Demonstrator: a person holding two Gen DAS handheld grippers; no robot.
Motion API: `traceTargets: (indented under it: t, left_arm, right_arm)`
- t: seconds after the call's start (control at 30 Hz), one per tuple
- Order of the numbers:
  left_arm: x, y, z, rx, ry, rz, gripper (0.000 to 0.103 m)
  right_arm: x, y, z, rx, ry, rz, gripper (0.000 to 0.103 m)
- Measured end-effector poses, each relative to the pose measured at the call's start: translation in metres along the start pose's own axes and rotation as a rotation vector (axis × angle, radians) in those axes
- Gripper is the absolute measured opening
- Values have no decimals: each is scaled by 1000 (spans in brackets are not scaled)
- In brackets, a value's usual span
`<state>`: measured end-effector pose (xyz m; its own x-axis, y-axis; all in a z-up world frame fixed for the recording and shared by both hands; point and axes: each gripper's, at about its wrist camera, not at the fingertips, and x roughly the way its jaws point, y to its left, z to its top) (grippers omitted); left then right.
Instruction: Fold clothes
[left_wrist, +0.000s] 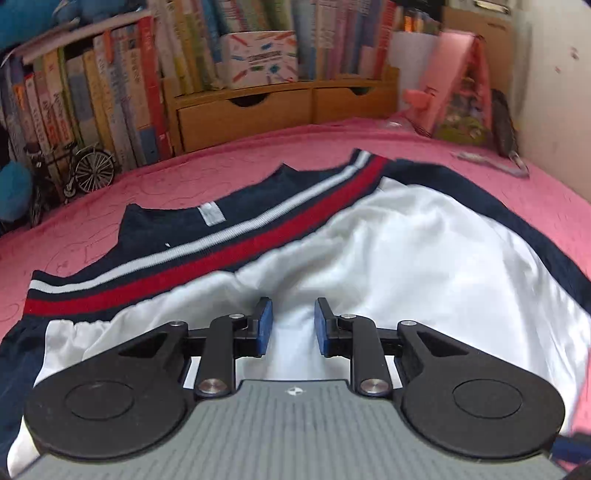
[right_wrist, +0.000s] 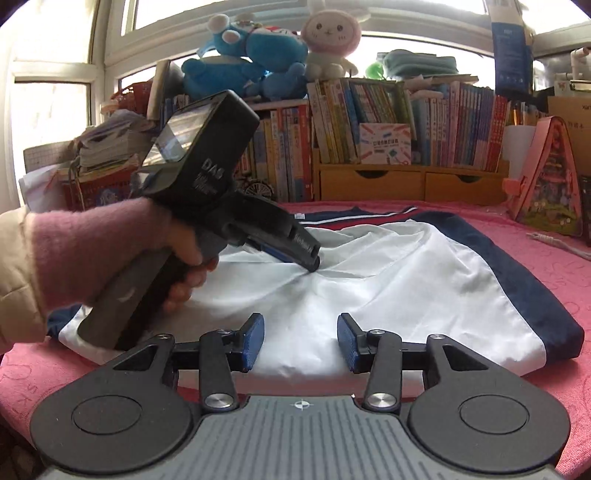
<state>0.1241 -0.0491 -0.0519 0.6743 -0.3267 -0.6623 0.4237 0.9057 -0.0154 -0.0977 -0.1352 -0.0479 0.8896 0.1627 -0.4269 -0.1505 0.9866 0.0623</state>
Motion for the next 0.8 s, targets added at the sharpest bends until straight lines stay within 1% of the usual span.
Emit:
traceTargets:
  t: [0.03,0.13,0.2,0.27,0.3,0.4,0.43,0.5,0.57,0.63,0.67,0.77,0.8]
  left_arm:
    - [7,4,6,-17,1,22,11]
    - [23,9,18,-6,6,95,11]
    - [30,11,20,-19,7,119,11]
    - [34,14,18,-47,-5,119,11]
    - [35,15,17,-55,-12,118,11]
    - [38,13,18,-30,-15,126,11]
    - [39,12,19,-24,-15,126,11]
    - [41,12,20,-19,-18,125,12]
    - [46,14,21,-38,-31,127,12]
    - [52,15,23,-49,-39,140,12]
    - [55,15,24,-53,-43,148,11]
    - [58,9,35,-25,-6,192,12]
    - [53,7,39,-15,1,210,14]
  right_arm:
    - [0,1,-1,-5,-3,-2,45]
    - [2,4,-2,-16,-1,4,45]
    - [2,5,0,-14,-4,12,45]
    - [0,6,5,-3,-19,22,46]
    - [0,7,7,-2,-29,19,49]
    - [6,11,15,-3,-53,0,51]
    - [11,13,16,4,-44,-6,51]
    - [23,16,13,9,17,-16,50]
    - [30,19,3,-3,59,-17,47]
    - [25,26,-8,-40,30,-31,47]
    - [23,27,-10,-39,26,-33,47]
    - [21,26,-12,-28,24,-27,47]
    - [21,26,-12,-28,24,-22,47]
